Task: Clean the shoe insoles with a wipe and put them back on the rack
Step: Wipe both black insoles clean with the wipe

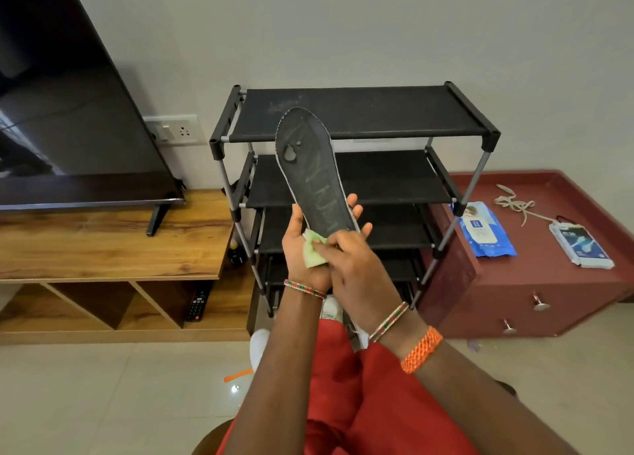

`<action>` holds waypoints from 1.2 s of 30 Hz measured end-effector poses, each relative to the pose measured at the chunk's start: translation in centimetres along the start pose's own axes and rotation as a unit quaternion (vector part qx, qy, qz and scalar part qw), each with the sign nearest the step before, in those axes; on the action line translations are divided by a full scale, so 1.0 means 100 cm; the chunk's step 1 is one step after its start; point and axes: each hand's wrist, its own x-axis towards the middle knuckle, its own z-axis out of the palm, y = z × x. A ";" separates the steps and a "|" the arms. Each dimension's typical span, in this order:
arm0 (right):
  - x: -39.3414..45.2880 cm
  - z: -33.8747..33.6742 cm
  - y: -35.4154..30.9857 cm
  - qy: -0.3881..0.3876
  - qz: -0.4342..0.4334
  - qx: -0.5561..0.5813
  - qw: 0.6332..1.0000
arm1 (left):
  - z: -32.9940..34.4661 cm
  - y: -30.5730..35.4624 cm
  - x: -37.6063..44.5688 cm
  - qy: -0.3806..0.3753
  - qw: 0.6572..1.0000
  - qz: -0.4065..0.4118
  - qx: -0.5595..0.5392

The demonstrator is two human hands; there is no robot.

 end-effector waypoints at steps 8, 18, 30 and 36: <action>0.008 -0.023 0.008 0.059 0.166 0.154 0.972 | 0.010 -0.015 0.003 0.010 1.000 0.003 0.018; 0.019 -0.030 0.024 0.047 0.181 0.114 0.976 | 0.006 -0.027 0.004 0.040 0.999 0.013 -0.024; 0.020 -0.037 0.007 -0.009 0.152 0.144 0.978 | 0.007 -0.019 -0.005 0.041 0.999 0.007 -0.007; 0.023 -0.033 0.017 -0.054 0.069 -0.005 0.996 | 0.000 -0.018 -0.009 0.031 0.999 -0.006 -0.014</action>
